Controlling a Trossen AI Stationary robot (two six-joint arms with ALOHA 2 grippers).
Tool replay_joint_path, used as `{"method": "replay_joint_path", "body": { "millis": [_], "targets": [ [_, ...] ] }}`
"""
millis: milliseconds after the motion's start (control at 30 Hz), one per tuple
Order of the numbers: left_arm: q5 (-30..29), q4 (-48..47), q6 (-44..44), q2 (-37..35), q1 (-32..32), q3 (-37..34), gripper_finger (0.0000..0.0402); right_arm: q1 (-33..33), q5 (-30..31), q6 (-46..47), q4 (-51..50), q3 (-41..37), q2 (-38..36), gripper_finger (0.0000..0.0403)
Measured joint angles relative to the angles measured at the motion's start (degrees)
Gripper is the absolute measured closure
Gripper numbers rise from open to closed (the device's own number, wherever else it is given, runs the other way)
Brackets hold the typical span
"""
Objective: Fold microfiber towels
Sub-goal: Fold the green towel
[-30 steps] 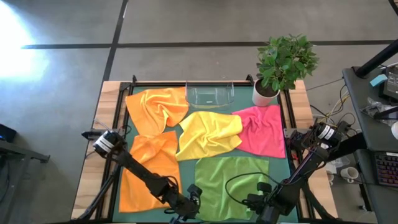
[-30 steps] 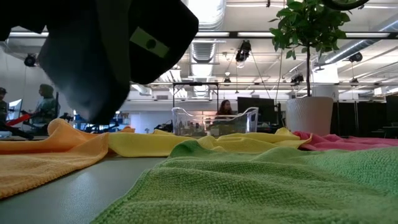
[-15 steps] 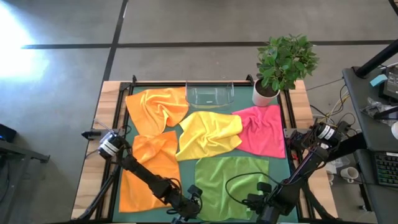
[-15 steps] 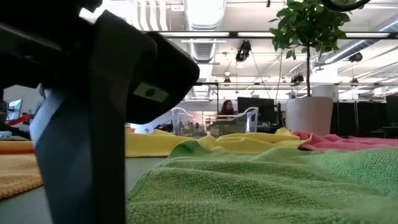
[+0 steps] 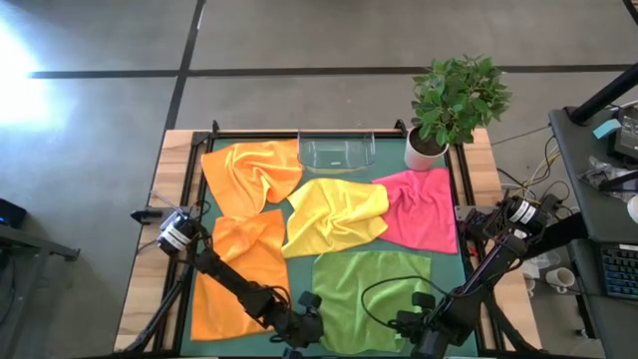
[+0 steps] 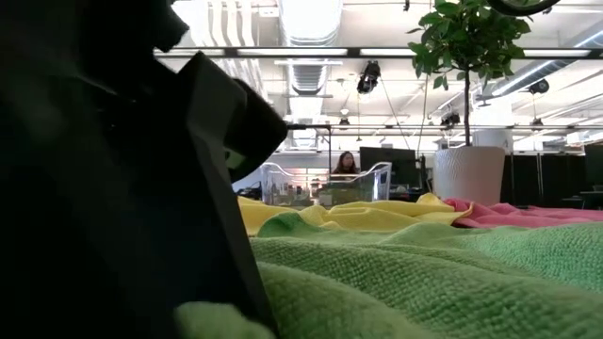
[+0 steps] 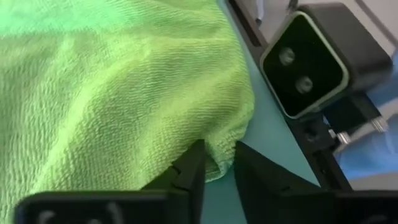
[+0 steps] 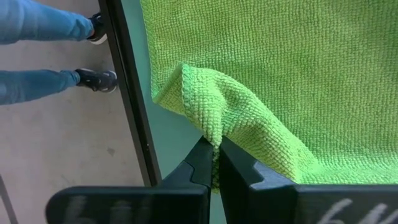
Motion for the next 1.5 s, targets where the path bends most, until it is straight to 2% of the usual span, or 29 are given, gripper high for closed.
{"method": "replay_joint_path", "body": {
  "millis": [100,167,567,1033,1500],
  "targets": [
    [-0.09,-0.26,-2.24,0.0,0.02,0.06,0.0387,0.0,0.0,-0.03,-0.02,0.0,0.0,0.0394],
    [0.04,-0.33,-3.35,-0.11,0.01,0.05,0.0396,0.0,0.0,-0.01,-0.02,0.02,0.0,0.0394],
    [5.34,-3.52,-9.73,-3.62,-0.09,-0.22,0.0401,1.04,-0.1,3.69,-0.07,0.06,-2.58,0.0394],
    [5.72,-9.05,-13.32,-10.74,0.28,-0.22,0.0401,4.87,-0.24,8.78,1.35,0.09,-6.5,0.0394],
    [6.38,-9.03,-35.22,-14.29,-1.0,-0.22,0.0401,10.3,-0.07,19.35,6.28,1.07,-4.36,0.0394]
  ]
}}
